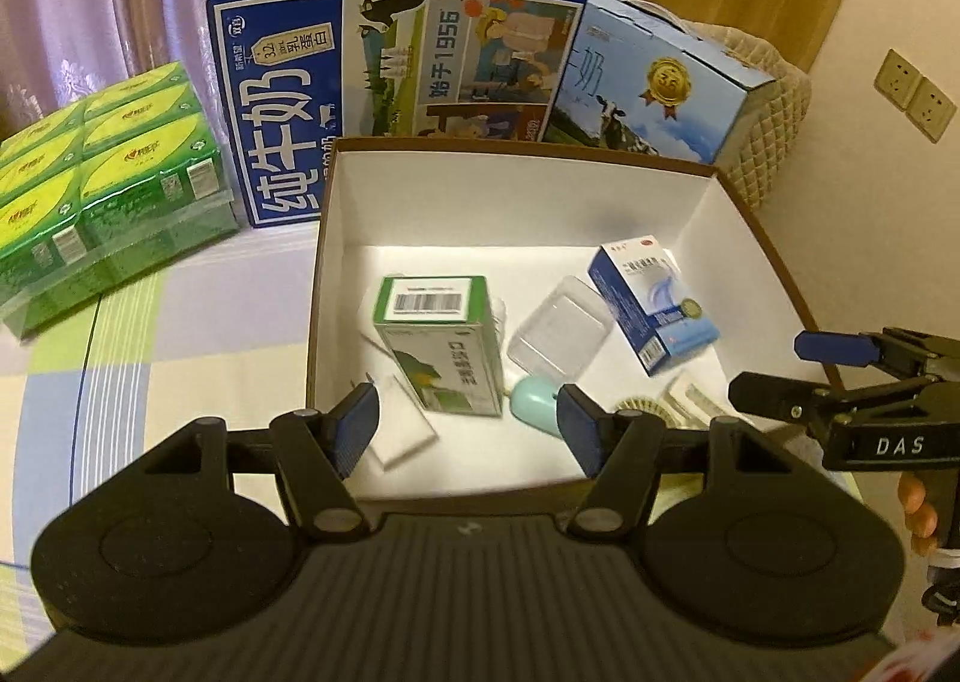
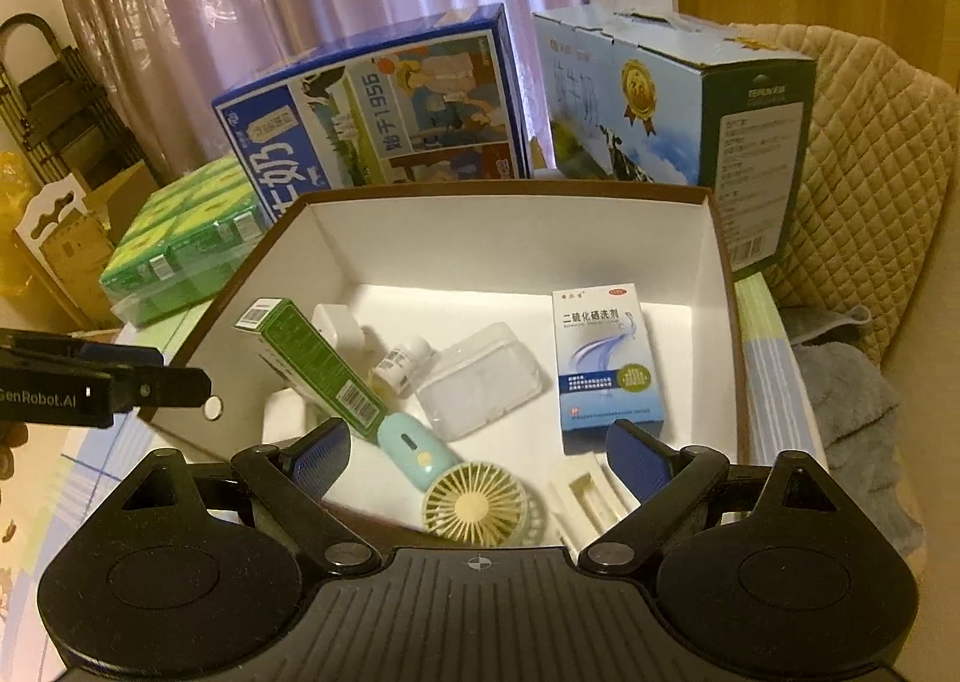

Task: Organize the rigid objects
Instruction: 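Raise both grippers out of the box and move back over the table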

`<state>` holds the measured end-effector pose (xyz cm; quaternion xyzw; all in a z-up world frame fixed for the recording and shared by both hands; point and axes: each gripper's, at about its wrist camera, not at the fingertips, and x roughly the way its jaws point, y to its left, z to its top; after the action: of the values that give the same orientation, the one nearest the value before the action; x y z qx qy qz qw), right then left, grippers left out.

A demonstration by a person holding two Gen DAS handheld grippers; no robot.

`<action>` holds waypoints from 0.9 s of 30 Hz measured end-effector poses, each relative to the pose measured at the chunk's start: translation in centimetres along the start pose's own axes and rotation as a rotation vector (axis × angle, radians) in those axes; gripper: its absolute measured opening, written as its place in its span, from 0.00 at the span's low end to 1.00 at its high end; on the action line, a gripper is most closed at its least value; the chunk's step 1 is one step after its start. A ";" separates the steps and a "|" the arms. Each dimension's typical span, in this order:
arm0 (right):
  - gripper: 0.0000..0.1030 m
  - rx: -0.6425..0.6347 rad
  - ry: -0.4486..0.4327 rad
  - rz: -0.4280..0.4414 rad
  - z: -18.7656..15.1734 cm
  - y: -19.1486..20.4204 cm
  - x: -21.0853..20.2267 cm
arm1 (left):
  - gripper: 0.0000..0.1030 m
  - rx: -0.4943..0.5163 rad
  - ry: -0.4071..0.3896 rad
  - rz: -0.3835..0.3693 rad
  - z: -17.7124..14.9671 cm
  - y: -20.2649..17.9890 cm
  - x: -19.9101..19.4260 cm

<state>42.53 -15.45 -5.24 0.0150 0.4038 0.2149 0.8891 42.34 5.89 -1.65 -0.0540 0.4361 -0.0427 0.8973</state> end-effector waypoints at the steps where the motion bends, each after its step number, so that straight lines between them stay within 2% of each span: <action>1: 0.87 0.000 -0.005 0.000 -0.2 0.2 -0.4 | 0.60 0.000 -0.003 -0.001 -0.3 -0.2 -0.4; 16: 0.87 -0.019 -0.056 0.014 -3.0 3.0 -6.6 | 0.60 0.005 -0.037 -0.034 -4.2 -2.1 -6.1; 27: 0.87 -0.038 -0.048 0.046 -6.6 5.1 -9.6 | 0.60 0.006 -0.012 -0.037 -8.8 -2.8 -8.9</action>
<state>30.27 -15.60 -1.84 0.0127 0.3779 0.2426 0.8934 29.85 3.72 0.21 -0.0597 0.4294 -0.0604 0.8991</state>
